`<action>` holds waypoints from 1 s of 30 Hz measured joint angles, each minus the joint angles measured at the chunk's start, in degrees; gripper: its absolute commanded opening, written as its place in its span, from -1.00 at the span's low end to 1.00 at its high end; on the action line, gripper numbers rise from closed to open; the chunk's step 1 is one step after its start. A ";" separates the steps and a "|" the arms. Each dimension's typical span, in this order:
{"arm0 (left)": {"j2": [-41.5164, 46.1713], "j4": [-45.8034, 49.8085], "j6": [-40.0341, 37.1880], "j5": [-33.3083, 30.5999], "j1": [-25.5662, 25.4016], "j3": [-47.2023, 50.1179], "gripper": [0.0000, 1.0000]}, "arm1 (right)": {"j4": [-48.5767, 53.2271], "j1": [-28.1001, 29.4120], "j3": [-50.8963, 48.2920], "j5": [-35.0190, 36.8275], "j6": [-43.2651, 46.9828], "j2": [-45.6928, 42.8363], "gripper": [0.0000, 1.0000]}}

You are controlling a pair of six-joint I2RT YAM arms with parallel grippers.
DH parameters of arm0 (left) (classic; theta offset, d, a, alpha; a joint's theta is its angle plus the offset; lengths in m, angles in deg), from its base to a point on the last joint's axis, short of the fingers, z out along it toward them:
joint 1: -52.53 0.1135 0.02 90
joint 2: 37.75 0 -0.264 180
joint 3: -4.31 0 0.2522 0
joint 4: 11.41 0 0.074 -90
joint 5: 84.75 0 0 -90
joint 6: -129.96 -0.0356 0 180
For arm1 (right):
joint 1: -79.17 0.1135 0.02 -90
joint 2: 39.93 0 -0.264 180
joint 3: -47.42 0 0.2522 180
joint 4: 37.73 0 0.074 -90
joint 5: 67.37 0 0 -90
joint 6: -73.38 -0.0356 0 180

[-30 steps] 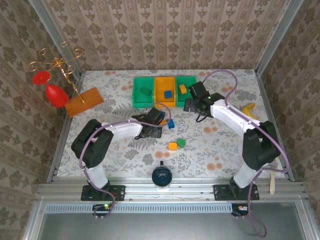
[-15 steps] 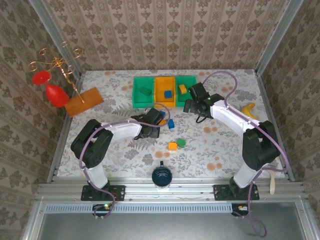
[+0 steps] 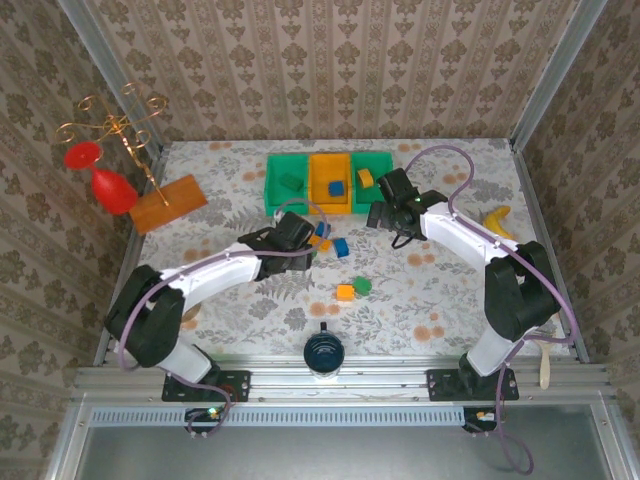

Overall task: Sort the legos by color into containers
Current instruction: Pick up the lego from the center of the table, then place the lego in the container.

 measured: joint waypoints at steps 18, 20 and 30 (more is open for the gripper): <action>-9.84 -4.90 -12.57 0.59 13.18 -17.49 0.28 | -0.26 2.23 -0.63 -0.04 -1.14 -0.33 1.00; -12.22 -5.03 -13.64 1.14 14.32 -20.02 0.28 | -0.26 2.54 -0.63 -0.09 -1.31 -0.33 1.00; -23.98 -4.85 -17.16 3.10 18.47 -32.59 0.29 | -0.66 3.54 -0.63 -1.18 -1.49 -0.33 1.00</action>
